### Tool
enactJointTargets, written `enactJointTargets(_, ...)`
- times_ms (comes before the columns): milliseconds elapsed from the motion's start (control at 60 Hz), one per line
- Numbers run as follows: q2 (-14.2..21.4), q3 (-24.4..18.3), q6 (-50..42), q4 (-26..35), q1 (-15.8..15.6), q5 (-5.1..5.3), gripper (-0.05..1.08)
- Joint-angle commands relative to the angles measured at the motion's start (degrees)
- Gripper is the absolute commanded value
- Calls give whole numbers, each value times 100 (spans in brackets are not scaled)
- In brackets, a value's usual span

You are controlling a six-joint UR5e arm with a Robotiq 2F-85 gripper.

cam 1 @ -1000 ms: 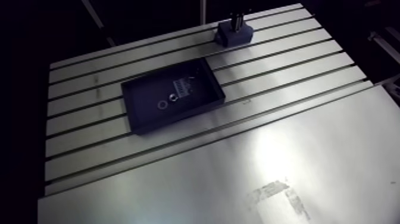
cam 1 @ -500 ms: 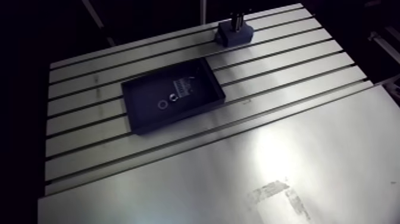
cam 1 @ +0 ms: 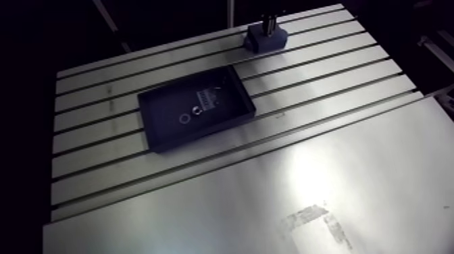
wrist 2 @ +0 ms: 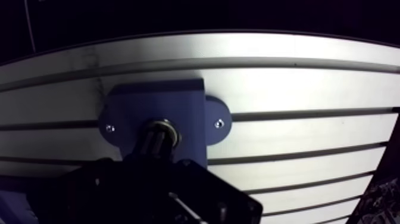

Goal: Pick up the bearing and press it into the housing until flush.

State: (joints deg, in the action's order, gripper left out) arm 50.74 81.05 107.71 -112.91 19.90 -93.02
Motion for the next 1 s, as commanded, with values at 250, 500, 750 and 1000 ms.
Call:
enactJointTargets(250, -7, 2, 0, 1, 5, 6, 102)
enactJointTargets(500, 0, 26, -7, 1, 5, -1, 102)
enactJointTargets(750, -7, 37, -9, 1, 6, -1, 102)
enactJointTargets(1000, 77, 20, -9, 1, -3, -1, 102)
